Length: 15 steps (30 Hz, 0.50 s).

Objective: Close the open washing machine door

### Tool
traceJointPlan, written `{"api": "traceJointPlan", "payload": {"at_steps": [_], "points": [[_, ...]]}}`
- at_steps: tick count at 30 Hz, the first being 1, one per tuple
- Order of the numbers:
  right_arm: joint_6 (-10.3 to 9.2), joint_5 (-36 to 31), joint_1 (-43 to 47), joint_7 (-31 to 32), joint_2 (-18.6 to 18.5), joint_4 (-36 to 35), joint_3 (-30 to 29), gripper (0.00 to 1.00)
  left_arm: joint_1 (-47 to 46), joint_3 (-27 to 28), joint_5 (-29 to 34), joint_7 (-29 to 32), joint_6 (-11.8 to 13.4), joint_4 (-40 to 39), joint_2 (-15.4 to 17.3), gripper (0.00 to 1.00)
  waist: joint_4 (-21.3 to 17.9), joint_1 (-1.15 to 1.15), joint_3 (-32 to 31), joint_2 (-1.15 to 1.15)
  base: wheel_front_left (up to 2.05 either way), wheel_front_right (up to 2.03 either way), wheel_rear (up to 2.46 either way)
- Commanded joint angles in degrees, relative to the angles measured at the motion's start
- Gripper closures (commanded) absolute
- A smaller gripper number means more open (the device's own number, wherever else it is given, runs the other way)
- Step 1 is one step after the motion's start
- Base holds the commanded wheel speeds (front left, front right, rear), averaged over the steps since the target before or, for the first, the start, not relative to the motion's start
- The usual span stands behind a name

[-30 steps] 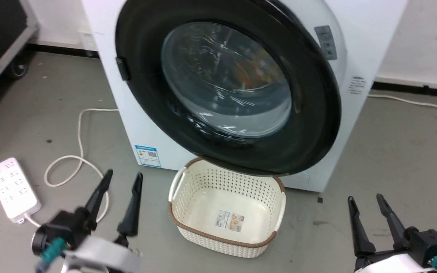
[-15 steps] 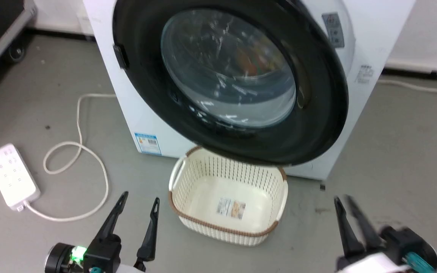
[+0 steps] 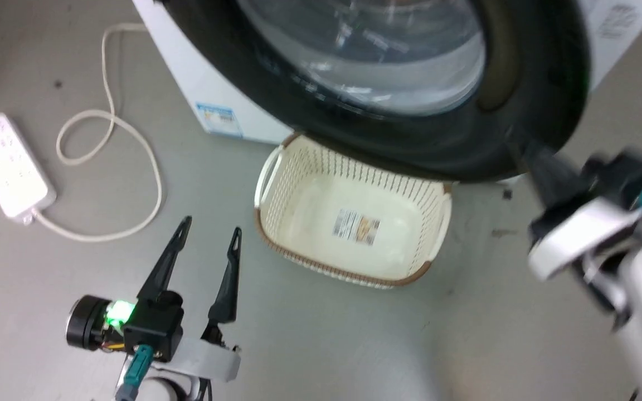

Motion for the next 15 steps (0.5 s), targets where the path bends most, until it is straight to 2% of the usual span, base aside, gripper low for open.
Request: {"api": "traceJointPlan", "payload": {"at_steps": [1,6,10,15], "points": [[0.03,2.0,-3.1,0.9,-1.4,1.3,0.2,1.0,-1.1,0.2,0.4,-0.2,-0.4,-0.2,-0.6,0.0,1.9,-0.02,3.3,0.0,0.0,0.0,0.0],[0.03,6.4,-13.0,4.0,-5.4,6.9,1.5,1.0,-2.9,0.4,0.4,-0.2,-0.8,-0.3,-1.9,0.0,3.1,-0.02,5.9,0.0,0.0,0.0,0.0],[0.03,8.9,-19.6,5.8,-6.4,12.4,-0.3,1.0,-3.9,0.4,0.8,-0.2,-1.3,-0.2,-2.6,0.0,3.9,-0.02,7.2,0.0,0.0,0.0,0.0],[0.03,8.8,-28.1,7.4,-6.7,21.1,-4.0,1.0,-5.3,0.9,1.1,-0.2,-1.9,-0.4,-3.9,0.0,5.0,-0.02,8.6,0.0,0.0,0.0,0.0]]}}
